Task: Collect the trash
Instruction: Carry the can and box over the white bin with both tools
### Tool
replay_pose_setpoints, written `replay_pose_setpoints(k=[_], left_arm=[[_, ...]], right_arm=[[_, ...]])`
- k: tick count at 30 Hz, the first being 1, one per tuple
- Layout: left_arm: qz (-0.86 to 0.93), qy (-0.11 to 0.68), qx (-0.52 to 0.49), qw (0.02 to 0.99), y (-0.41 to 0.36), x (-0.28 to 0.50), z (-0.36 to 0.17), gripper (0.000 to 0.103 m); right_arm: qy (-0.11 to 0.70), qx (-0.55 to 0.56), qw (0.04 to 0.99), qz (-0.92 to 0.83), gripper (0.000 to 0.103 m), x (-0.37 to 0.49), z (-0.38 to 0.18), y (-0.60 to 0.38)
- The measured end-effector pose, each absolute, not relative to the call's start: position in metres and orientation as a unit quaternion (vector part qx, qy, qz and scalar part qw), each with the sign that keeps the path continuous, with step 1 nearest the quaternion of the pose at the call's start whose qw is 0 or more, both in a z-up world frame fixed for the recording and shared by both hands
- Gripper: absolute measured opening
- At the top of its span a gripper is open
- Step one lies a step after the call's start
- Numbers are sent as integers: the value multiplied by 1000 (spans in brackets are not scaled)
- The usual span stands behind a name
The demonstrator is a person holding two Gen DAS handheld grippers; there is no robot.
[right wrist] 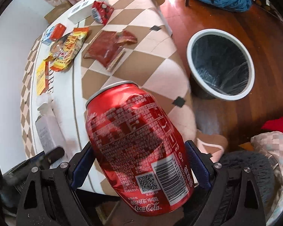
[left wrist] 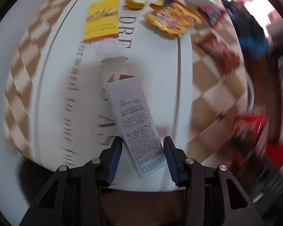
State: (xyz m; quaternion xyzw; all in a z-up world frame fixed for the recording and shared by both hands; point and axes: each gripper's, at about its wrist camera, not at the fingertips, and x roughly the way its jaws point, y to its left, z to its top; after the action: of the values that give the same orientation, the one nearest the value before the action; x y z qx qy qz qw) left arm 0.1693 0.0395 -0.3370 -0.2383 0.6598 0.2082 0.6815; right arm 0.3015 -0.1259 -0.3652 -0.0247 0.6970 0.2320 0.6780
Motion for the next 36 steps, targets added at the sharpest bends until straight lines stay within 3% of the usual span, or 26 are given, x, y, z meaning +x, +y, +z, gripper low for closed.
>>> replay_pose_setpoints(k=[4,10,15,16,17,22,29,36], left_arm=[[188,678,-187,685,49,151,-336,40],[201,654,-272,677,77,131,-343,41],[241,629,-278,685,92,109,-335,40],[244,627,-276,687,90,107,-334,39],[244,625,-274,689,88,100,-332,35],[254,618,-234,707,65,93,-316,31],[273,592,-182,736,46,74,-273,31],[260,554,-152,776,7,113,-232,31]], right_arm=[[709,-31,661,246,93,296,-367,-113],[708,-83,652,259,93,285,-365,-96],[702,-125,648,267,93,270,-367,-87],[700,-131,650,267,92,267,-368,-86],[695,-137,654,265,81,265,-368,-86],[673,-152,674,264,81,253,-366,-86],[655,-126,695,267,81,254,-354,-101],[615,-40,736,282,81,271,-298,-141]])
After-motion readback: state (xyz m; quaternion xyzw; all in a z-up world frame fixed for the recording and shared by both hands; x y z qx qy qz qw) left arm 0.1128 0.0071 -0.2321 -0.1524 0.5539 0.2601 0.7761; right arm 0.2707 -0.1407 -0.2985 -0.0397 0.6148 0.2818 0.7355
